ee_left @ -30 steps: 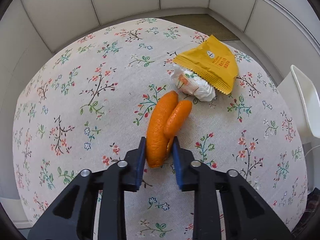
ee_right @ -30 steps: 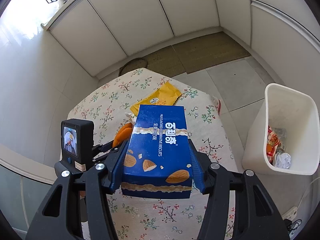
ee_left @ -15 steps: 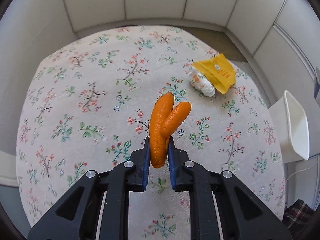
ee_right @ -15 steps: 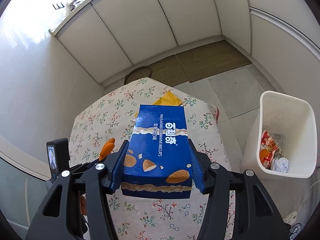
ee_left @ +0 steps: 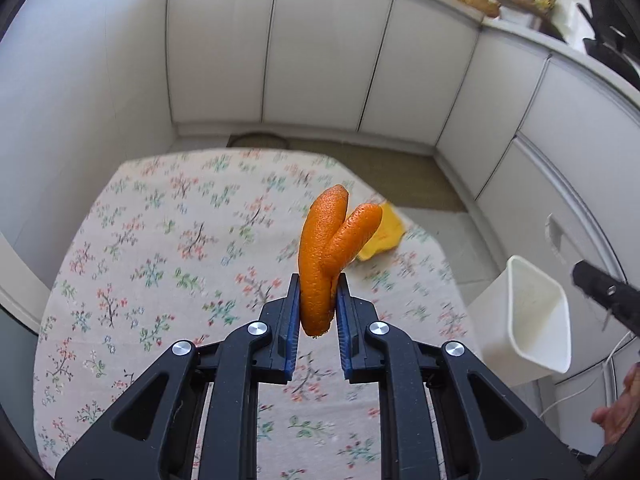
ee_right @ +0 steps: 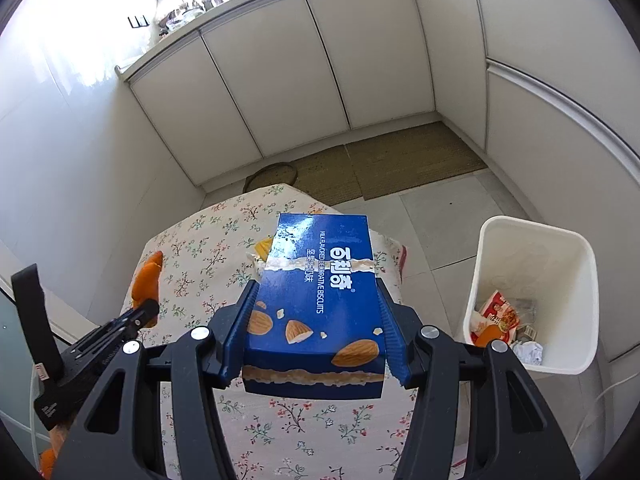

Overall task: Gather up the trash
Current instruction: 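Carry the biscuit box and carrot toy over the white bin, then open the right gripper over the bin while the left gripper releases the carrot toy, then move both tools back over the yellow packet and tissue bundle, then grasp the yellow snack packet with the right gripper and lift it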

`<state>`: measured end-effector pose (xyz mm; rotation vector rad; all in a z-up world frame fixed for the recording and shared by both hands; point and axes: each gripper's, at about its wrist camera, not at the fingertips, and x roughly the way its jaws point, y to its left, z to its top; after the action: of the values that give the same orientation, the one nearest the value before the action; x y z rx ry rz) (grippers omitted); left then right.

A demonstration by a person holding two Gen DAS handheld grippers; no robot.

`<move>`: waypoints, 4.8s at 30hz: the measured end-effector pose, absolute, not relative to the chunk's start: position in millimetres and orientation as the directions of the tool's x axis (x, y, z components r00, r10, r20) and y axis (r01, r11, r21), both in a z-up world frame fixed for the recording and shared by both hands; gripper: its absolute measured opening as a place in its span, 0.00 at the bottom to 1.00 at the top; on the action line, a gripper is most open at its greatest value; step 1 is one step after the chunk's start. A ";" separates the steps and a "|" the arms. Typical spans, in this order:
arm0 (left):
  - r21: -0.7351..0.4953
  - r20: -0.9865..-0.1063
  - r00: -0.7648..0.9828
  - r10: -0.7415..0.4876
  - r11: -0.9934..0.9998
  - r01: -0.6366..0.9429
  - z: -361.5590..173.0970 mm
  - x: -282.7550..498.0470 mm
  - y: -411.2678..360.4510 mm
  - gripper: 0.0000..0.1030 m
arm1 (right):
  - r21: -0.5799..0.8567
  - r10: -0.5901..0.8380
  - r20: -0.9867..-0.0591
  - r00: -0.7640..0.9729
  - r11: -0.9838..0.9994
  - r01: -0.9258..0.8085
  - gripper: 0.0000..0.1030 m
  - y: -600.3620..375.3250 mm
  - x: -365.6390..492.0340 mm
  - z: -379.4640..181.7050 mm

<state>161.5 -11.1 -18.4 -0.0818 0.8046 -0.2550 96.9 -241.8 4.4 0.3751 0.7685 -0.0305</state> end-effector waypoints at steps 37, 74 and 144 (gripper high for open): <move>-0.235 -0.626 0.574 -0.527 0.830 0.506 -9.1 130.3 -228.4 0.15 | -0.049 -0.524 -0.637 0.565 0.759 0.650 0.85 -436.1 51.6 -17.7; -0.332 -0.758 0.333 -0.561 0.772 0.543 -41.5 151.1 -346.3 0.45 | 0.030 -0.596 -0.656 0.464 0.593 0.805 0.86 -503.3 2.5 -9.2; -0.190 -0.820 0.572 -0.030 0.956 -0.223 -53.4 233.4 111.5 0.81 | 0.273 0.152 -0.951 0.268 0.819 0.505 0.94 -182.5 359.2 -167.2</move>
<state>233.4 111.5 -53.4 -0.2864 0.9587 0.1149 359.2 -182.5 -167.2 0.6059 1.2979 -0.2589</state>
